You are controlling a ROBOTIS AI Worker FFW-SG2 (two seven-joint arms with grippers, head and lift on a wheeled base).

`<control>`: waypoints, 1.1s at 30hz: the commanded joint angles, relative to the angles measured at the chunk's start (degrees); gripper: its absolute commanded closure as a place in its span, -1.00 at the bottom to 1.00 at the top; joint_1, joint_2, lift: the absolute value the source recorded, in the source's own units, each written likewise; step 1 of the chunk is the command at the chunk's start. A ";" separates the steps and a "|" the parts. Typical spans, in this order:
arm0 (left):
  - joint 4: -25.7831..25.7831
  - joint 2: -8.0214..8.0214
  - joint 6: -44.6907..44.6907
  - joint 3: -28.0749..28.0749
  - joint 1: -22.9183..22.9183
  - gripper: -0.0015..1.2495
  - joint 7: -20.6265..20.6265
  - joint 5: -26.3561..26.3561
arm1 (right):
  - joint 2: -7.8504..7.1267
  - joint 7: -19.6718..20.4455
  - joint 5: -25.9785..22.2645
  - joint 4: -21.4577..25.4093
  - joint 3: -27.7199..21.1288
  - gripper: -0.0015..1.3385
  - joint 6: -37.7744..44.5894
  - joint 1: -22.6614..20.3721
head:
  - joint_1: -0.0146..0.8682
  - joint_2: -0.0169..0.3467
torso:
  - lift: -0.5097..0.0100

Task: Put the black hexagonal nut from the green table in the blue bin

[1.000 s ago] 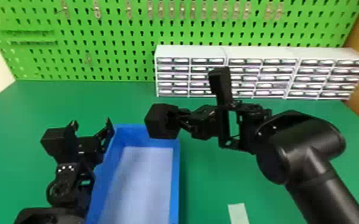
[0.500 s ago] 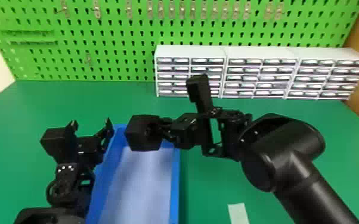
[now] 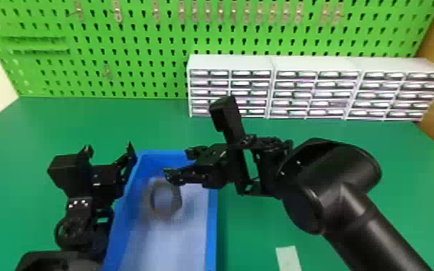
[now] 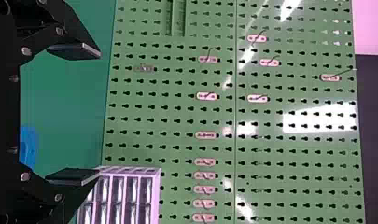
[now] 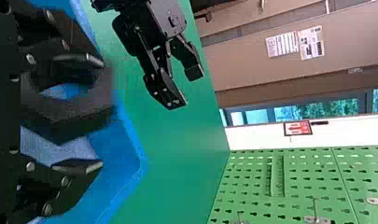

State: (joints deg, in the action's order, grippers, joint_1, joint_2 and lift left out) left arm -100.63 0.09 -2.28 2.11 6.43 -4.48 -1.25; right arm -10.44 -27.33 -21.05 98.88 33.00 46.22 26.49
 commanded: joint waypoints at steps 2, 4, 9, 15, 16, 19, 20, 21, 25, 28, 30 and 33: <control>0.00 0.00 0.00 0.08 -0.01 -0.42 0.00 0.02 | -0.02 0.00 0.22 -0.01 -0.57 -0.85 0.19 -0.21 | 0.52 -0.59 | 0.59; 0.00 0.00 0.00 0.08 -0.01 -0.42 0.00 0.02 | -0.02 0.00 0.31 -0.01 -0.66 -0.84 0.19 -0.21 | 0.52 -0.59 | 0.59; 0.00 0.00 0.00 -0.01 -0.01 -0.42 0.00 0.02 | 0.07 0.00 0.92 -0.01 -1.80 -0.84 0.27 -0.48 | 0.52 -0.59 | 0.59; 0.00 0.00 0.00 0.08 -0.01 -0.42 0.00 0.02 | 0.07 0.00 1.89 -0.01 -5.14 -0.84 0.27 -1.35 | 0.52 -0.59 | 0.59; 0.00 0.00 0.00 0.08 -0.01 -0.42 0.00 0.02 | 0.16 0.00 2.15 -0.01 -6.11 -0.84 0.01 -1.62 | 0.52 -0.59 | 0.59; 0.00 0.00 0.00 0.08 -0.01 -0.42 0.00 0.02 | 0.24 0.00 3.03 0.08 -8.39 -0.84 0.01 -2.15 | 0.52 -0.59 | 0.59; 0.00 0.00 0.00 0.08 -0.01 -0.42 0.00 0.02 | 0.33 0.00 3.21 0.08 -9.09 -0.84 -0.16 -2.32 | 0.52 -0.59 | 0.59; 0.00 0.00 0.00 -0.01 -0.01 -0.42 0.00 0.02 | 0.33 0.00 3.56 0.26 -9.89 -0.84 -0.43 -2.50 | 0.52 -0.59 | 0.59; 0.00 0.00 0.00 -0.09 -0.01 -0.42 0.00 0.02 | 0.60 0.00 4.44 0.52 -13.40 -0.84 -2.10 -3.38 | 0.52 -0.59 | 0.59; 0.00 0.00 0.00 -0.09 -0.01 -0.42 0.00 0.02 | 1.12 0.17 5.49 0.79 -16.48 -0.85 -3.77 -4.26 | 0.52 -0.59 | 0.59; 0.00 0.00 0.00 -0.09 -0.01 -0.42 0.00 0.02 | 1.12 0.87 5.58 1.31 -17.88 -0.85 -5.00 -4.87 | 0.52 -0.59 | 0.59; 0.00 0.00 0.00 -0.09 -0.01 -0.42 0.00 0.02 | 1.12 3.95 5.49 3.07 -19.55 -0.85 -7.37 -6.36 | 0.52 -0.59 | 0.59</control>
State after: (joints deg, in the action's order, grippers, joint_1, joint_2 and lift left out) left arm -100.63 0.09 -2.29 2.02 6.40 -4.48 -1.23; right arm -9.38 -25.60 -15.64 100.18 15.82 41.62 21.80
